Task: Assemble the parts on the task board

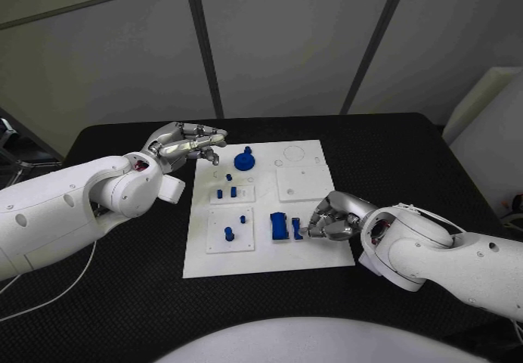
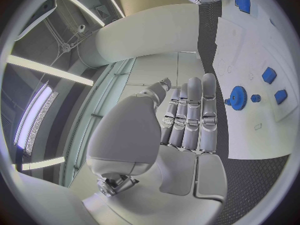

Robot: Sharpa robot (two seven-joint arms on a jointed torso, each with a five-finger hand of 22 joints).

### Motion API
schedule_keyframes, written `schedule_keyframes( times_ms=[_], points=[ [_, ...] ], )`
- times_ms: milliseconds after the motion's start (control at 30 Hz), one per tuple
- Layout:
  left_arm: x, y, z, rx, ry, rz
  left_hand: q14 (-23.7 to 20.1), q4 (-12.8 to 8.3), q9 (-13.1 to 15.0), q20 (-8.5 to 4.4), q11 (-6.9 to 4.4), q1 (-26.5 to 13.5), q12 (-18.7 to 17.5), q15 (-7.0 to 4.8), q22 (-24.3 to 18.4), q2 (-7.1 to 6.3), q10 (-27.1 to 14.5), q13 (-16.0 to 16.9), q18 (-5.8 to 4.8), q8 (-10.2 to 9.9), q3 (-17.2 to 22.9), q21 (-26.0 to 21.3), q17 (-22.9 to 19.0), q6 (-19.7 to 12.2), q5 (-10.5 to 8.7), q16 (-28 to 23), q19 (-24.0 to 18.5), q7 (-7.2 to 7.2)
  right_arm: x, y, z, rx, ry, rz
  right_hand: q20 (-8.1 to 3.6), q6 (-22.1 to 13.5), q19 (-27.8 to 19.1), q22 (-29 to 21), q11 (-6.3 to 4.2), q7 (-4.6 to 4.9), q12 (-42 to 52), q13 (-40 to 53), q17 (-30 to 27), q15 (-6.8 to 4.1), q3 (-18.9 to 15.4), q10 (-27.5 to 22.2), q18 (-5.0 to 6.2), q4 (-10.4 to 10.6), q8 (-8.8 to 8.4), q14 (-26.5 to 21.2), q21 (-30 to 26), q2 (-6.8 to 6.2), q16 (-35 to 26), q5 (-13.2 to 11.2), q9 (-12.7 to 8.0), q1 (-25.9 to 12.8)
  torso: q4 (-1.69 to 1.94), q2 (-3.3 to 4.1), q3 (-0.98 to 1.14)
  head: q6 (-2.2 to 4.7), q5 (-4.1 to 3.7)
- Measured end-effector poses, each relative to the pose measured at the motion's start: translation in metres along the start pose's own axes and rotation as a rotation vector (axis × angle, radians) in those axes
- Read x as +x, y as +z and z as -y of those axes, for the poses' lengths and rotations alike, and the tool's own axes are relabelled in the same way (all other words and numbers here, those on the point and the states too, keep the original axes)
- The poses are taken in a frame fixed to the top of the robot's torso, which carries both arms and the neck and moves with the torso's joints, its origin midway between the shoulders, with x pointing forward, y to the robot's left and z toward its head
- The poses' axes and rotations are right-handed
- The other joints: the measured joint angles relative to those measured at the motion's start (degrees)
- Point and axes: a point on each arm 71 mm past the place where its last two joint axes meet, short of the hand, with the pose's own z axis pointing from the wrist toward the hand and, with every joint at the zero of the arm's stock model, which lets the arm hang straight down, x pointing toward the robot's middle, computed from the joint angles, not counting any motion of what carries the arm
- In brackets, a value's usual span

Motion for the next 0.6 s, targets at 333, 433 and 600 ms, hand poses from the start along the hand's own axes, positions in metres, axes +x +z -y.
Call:
schedule_keyframes(
  times_ms=[333, 433, 600],
  points=[
    [0.0008, 0.0008, -0.0003, 0.0, -0.001, -0.002, 0.0, 0.0, 0.0, 0.0, 0.0, 0.0, 0.0, 0.0, 0.0, 0.0, 0.0, 0.0, 0.0, 0.0, 0.0, 0.0, 0.0, 0.0, 0.0, 0.0, 0.0, 0.0, 0.0027, -0.0027, -0.0012, -0.042, -0.032, -0.053, 0.0, -0.1, 0.0, 0.0, 0.0, 0.13, 0.0, -0.2, 0.0, 0.0, 0.0, 0.0, 0.0, 0.0, -0.22, 0.0, 0.0, -0.31, 0.0, 0.0, 0.0, 0.3, 0.0, -0.03, 0.03, 0.19, -0.54],
    [0.001, 0.0009, -0.0004, -0.001, -0.001, -0.002, 0.0, 0.0, 0.0, 0.0, 0.0, 0.0, 0.0, 0.0, 0.0, 0.0, 0.0, 0.0, 0.0, 0.0, 0.0, 0.0, 0.0, 0.0, 0.0, 0.0, 0.0, 0.0, 0.0037, -0.0011, -0.0015, -0.047, -0.036, -0.062, 0.0, -0.2, 0.0, 0.0, 0.0, 0.2, 0.0, -0.2, 0.0, 0.0, -0.2, 0.0, 0.0, 0.2, -0.22, 0.0, 0.0, 0.03, 0.0, 0.0, 0.0, 0.6, 0.1, -0.03, 0.01, 0.22, -0.57],
    [0.001, 0.0009, -0.0007, -0.001, -0.001, -0.003, 0.0, 0.0, 0.0, 0.0, 0.0, 0.0, 0.0, 0.0, 0.0, 0.0, 0.0, 0.0, 0.0, 0.0, 0.0, 0.0, 0.0, 0.0, 0.0, 0.0, 0.0, 0.0, 0.0049, 0.0025, -0.0006, -0.044, -0.041, -0.069, 0.0, -0.2, 0.0, 0.0, 0.0, 0.2, 0.0, -0.2, 0.0, 0.0, -0.4, 0.0, 0.0, 0.4, -0.22, 0.0, 0.0, 0.38, 0.0, 0.0, 0.0, 1.0, 0.15, 0.01, -0.03, 0.23, -0.57]
  ],
)
